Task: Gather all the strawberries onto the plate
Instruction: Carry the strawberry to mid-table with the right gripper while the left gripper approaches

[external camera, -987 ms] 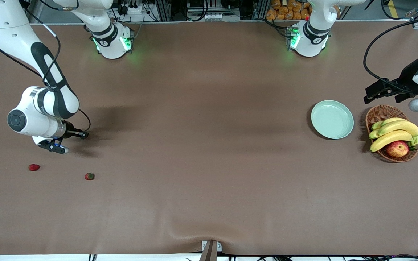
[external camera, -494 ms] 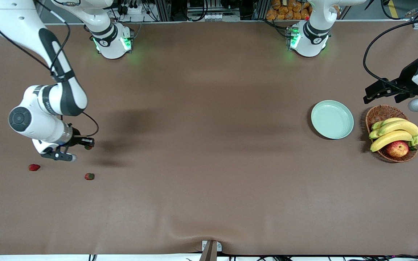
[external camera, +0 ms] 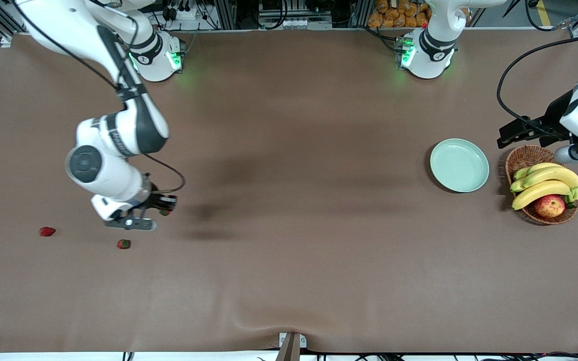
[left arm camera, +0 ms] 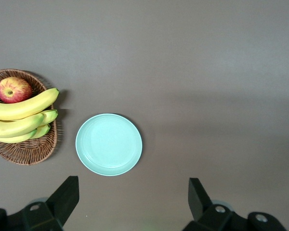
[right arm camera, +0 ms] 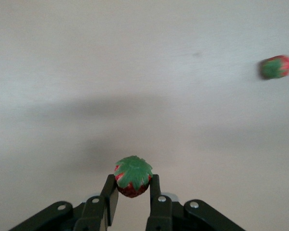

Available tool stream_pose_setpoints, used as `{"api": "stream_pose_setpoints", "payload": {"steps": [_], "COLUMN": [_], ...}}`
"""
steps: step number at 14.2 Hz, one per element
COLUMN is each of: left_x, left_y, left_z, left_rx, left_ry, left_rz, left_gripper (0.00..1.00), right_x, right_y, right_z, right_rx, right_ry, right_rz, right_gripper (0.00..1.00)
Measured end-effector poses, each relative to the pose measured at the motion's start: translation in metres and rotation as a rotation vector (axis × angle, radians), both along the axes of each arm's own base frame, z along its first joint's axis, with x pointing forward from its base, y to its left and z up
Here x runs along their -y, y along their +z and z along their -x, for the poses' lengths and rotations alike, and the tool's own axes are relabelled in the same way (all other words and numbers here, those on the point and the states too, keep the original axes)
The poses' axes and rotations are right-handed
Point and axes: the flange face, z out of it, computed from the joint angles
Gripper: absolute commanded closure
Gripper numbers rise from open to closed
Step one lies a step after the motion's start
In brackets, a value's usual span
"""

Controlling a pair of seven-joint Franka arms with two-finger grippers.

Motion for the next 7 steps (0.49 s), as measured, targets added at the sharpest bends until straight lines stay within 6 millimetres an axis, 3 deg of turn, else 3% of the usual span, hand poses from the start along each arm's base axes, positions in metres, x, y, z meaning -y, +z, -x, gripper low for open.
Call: {"api": "stream_pose_setpoints", "payload": {"steps": [4,7], "left_x": [0.021,0.039], "left_y": [-0.018,-0.036], "left_z": [-0.006,-0.012], "left_rx": [-0.031,-0.056], "left_ry": [-0.032,-0.054], "left_rz": [-0.002,-0.005], "left_gripper": [0.0,0.0], "right_x": [-0.092,-0.139], "right_y": [-0.008,-0.022], "right_z": [0.001,-0.006], "right_rx": [0.011,0.033], "right_ry": [-0.077,-0.13], "right_rz": [-0.028,-0.044], "right_gripper": [0.93,0.93]}}
